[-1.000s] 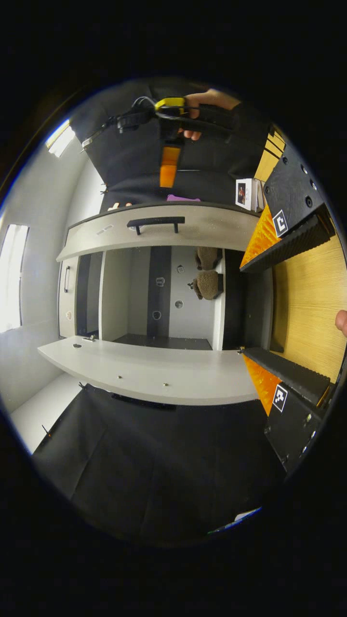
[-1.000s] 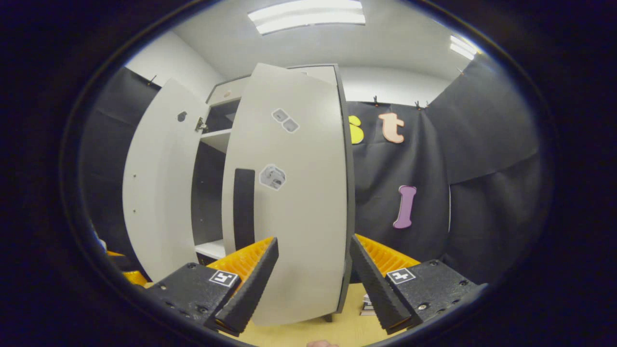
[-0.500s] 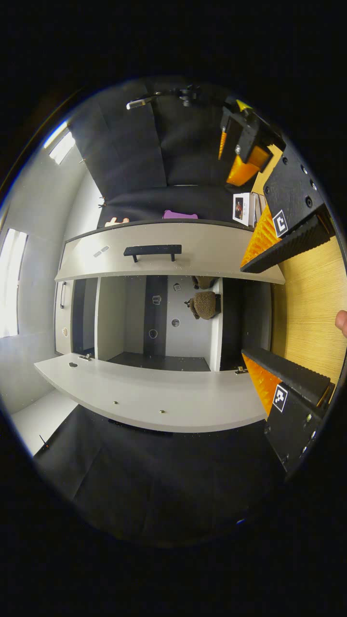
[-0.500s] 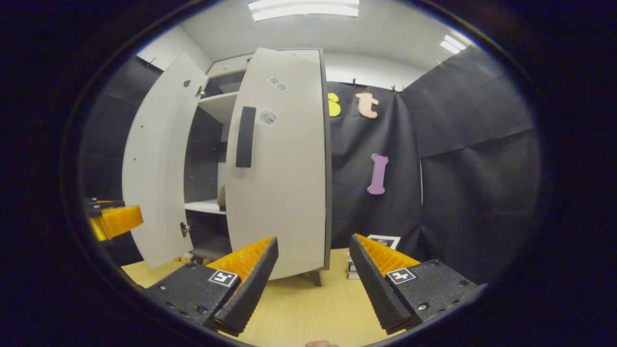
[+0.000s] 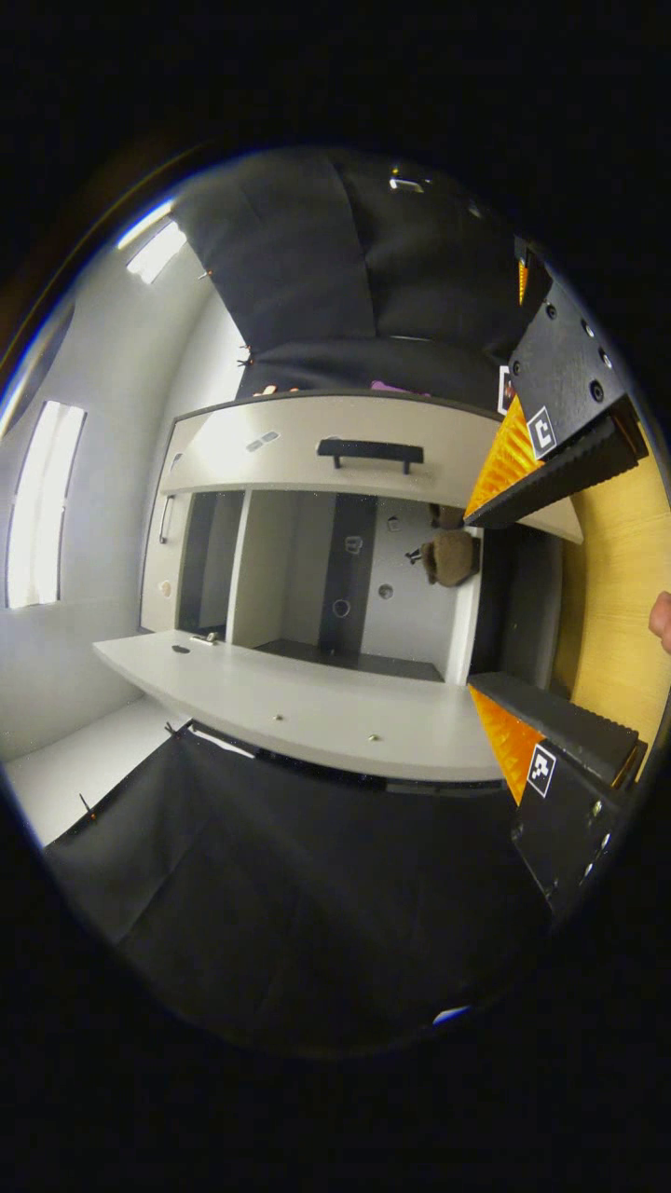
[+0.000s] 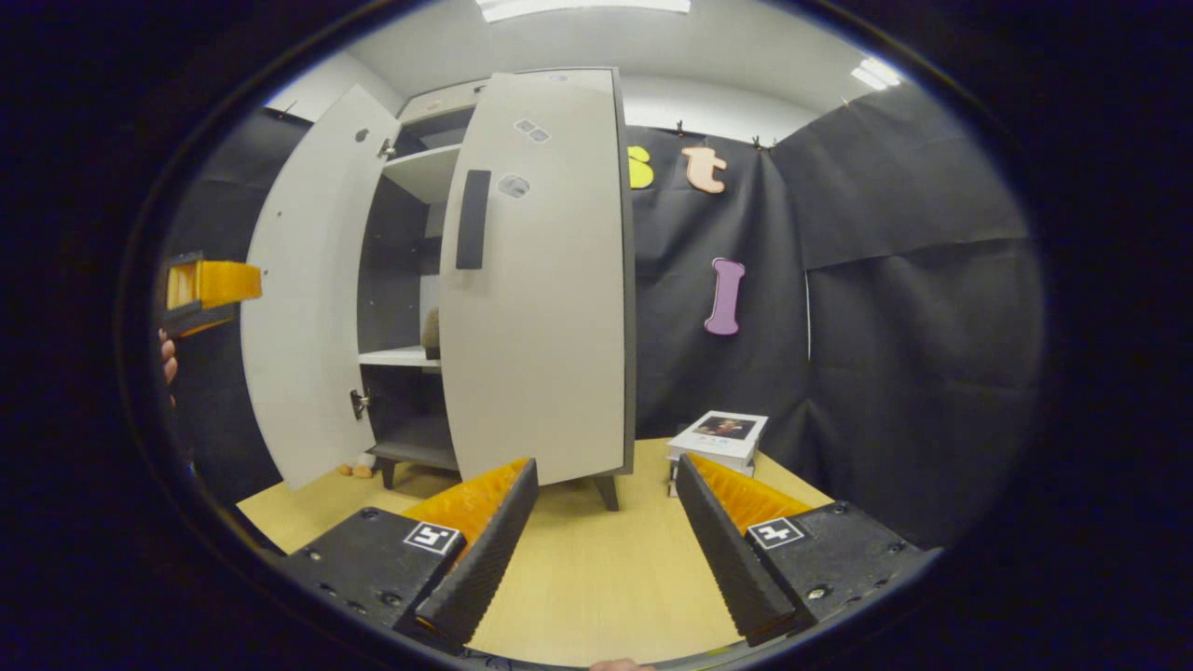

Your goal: Grab one shoe with the right hand and put it into the shoe cabinet, grab the other shoe with the left hand and put it into the shoe cabinet; then close the right door with the right hand and the left door with the left hand.

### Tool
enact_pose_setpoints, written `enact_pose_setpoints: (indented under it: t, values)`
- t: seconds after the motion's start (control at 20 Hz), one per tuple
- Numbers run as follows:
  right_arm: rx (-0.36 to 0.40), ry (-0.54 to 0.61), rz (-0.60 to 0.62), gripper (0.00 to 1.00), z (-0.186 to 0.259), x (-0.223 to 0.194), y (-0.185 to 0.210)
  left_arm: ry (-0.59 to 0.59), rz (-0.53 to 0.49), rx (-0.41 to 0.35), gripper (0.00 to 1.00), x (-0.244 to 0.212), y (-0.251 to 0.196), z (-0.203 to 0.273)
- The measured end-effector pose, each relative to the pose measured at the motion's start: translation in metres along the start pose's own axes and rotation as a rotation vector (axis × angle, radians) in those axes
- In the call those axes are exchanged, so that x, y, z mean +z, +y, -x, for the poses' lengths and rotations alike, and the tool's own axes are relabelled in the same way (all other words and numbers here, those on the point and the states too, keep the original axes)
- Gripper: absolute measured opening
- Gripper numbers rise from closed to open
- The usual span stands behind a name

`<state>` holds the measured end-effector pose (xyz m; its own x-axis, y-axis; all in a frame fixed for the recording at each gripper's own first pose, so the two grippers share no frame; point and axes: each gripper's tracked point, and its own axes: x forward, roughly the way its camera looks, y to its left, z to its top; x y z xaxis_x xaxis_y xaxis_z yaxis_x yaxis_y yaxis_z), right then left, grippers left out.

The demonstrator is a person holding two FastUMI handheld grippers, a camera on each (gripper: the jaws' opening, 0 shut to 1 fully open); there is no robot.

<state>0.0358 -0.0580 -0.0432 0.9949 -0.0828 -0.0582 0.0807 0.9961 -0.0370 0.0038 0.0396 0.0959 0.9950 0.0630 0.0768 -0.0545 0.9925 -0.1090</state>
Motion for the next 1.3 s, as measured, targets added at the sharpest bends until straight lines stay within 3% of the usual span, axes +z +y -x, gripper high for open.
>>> enact_pose_setpoints:
  t: [0.05,0.25,0.3,0.4,0.6,0.65,0.75,0.9,1.1,1.2,1.25,1.3]
  values:
    - [0.011,0.004,0.0,0.98,-0.001,0.001,0.003,-0.034,0.014,0.018,0.99,0.021,0.014,-0.002]
    - [0.041,0.013,-0.019,0.98,-0.007,0.002,0.014,-0.17,0.077,0.09,0.95,0.082,0.088,-0.015]
    - [0.047,0.014,-0.024,0.98,-0.007,0.002,0.017,-0.182,0.063,0.133,0.99,0.086,0.115,-0.021]
    - [0.064,0.019,-0.029,0.97,-0.008,0.002,0.023,-0.172,0.045,0.216,0.95,0.085,0.164,-0.035]
    - [0.064,-0.005,-0.009,0.97,-0.005,0.009,0.022,-0.136,0.125,0.302,0.95,0.076,0.225,-0.075]
    - [0.063,-0.002,-0.009,0.98,-0.006,0.008,0.023,-0.121,0.148,0.319,0.99,0.068,0.232,-0.084]
    - [0.056,0.003,-0.017,0.98,-0.006,0.007,0.021,-0.095,0.185,0.335,0.95,0.055,0.245,-0.099]
    - [0.037,0.011,-0.027,0.98,-0.007,0.006,0.015,-0.072,0.149,0.347,0.95,0.046,0.246,-0.114]
    - [0.008,0.025,-0.036,0.97,-0.01,0.002,0.006,-0.08,0.129,0.297,0.91,0.042,0.239,-0.106]
    - [0.002,0.033,-0.04,0.98,-0.01,-0.002,0.004,-0.086,0.121,0.307,0.99,0.038,0.244,-0.102]
    - [0.001,0.035,-0.039,0.93,-0.011,-0.003,0.005,-0.081,0.118,0.304,0.99,0.039,0.241,-0.106]
    - [0.005,0.033,-0.035,0.98,-0.011,-0.002,0.005,-0.072,0.109,0.303,0.95,0.037,0.241,-0.109]
